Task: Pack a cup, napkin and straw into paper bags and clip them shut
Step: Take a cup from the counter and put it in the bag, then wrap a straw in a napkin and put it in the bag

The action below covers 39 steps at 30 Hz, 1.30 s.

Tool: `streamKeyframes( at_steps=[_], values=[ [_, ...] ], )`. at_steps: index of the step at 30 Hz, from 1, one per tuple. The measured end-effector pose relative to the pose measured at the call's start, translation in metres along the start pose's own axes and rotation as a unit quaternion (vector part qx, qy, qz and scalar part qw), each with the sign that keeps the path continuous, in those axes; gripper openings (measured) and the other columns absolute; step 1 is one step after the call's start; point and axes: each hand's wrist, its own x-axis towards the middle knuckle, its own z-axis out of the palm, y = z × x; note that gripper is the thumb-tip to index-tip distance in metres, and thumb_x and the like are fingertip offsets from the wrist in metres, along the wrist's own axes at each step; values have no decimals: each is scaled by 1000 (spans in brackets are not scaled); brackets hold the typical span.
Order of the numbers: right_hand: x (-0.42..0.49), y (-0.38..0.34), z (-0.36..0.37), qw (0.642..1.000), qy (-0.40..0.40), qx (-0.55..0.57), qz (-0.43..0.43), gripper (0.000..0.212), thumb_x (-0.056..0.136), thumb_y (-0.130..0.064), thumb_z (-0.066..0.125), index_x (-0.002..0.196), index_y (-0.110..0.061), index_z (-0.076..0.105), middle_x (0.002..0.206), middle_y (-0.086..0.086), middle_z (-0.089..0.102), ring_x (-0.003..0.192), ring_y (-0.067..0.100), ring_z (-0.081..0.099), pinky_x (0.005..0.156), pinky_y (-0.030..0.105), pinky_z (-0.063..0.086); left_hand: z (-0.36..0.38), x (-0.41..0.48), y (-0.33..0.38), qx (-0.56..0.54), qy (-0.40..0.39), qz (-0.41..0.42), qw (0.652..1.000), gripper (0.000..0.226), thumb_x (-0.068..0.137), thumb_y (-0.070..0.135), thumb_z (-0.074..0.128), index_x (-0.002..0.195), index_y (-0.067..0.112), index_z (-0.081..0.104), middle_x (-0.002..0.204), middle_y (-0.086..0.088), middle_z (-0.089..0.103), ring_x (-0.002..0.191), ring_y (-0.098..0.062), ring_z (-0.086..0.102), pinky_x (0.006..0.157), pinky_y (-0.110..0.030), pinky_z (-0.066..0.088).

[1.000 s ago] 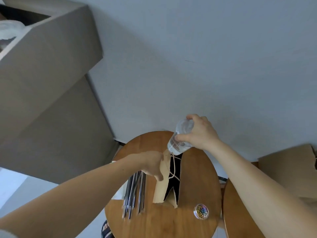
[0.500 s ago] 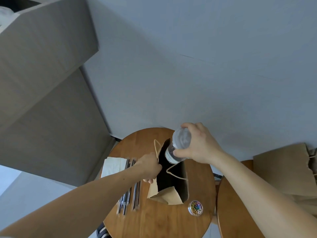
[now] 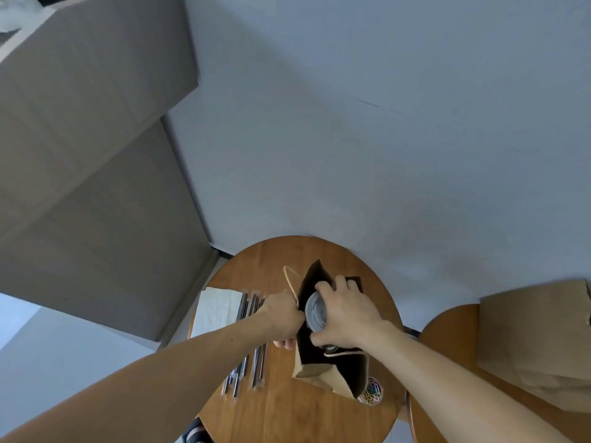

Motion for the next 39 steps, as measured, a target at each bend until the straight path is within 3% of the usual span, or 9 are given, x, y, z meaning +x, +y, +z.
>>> streamKeyframes(
  at_steps=[6,9,14,25,27,30,33,35,39],
  values=[
    [32,-11,64,997,-54,1,51,85,72,-43,76,138,-21,28,138,12,34,123,35,39,96,41,47,-1,-8,-7,18,14,-7,1000,20,99,18,47,105,3,58,79,-15,74,62,-21,71,71,-30,62],
    [46,-14,91,993,-81,-25,77,75,79,-32,71,138,-21,26,137,16,31,121,37,40,89,42,49,1,-10,-7,24,37,17,999,17,100,21,46,90,10,54,79,-11,70,62,-12,71,51,-18,56],
    [56,-10,128,991,-93,-63,69,67,88,-35,57,142,-17,21,138,21,33,116,40,46,90,45,46,3,-11,-14,29,58,28,997,19,98,22,47,111,10,55,89,-11,69,66,-18,73,69,-38,63],
    [57,-12,125,987,-113,-95,64,70,91,-33,56,148,-15,19,141,22,34,122,40,45,94,47,46,1,-7,-13,56,56,40,996,22,96,26,51,115,14,51,92,-7,66,64,-16,73,67,-34,63],
    [49,-15,99,987,-129,-82,48,54,89,-31,59,137,-16,38,131,15,47,113,34,52,84,43,48,0,-8,-14,65,53,42,996,24,96,28,52,115,14,49,93,-7,66,68,-18,73,68,-34,63],
    [26,-13,46,991,-102,-83,-19,13,88,-34,56,86,-22,60,80,-3,61,68,15,54,62,31,37,-3,-12,-14,80,38,45,995,22,96,27,51,113,12,52,90,-9,70,71,-18,73,72,-35,63],
    [0,-5,-10,995,-72,-50,-48,35,85,-46,50,56,-26,47,54,-8,49,52,11,45,78,40,38,-9,-15,-13,69,-8,31,997,24,98,23,49,110,4,58,86,-15,73,67,-20,73,70,-32,63],
    [-18,6,-41,997,-61,-18,-38,40,83,-48,51,53,-23,47,50,-7,50,52,12,49,86,39,38,-14,-19,-11,69,-58,34,995,29,97,23,52,113,-1,58,82,-17,71,61,-21,68,59,-26,59],
    [-46,38,-72,994,-61,83,28,21,84,-37,63,67,-27,54,75,-13,57,69,7,56,67,25,45,-26,-21,-8,108,-159,42,980,33,89,20,65,114,2,54,75,-17,60,62,-24,56,51,-24,46]
  ],
)
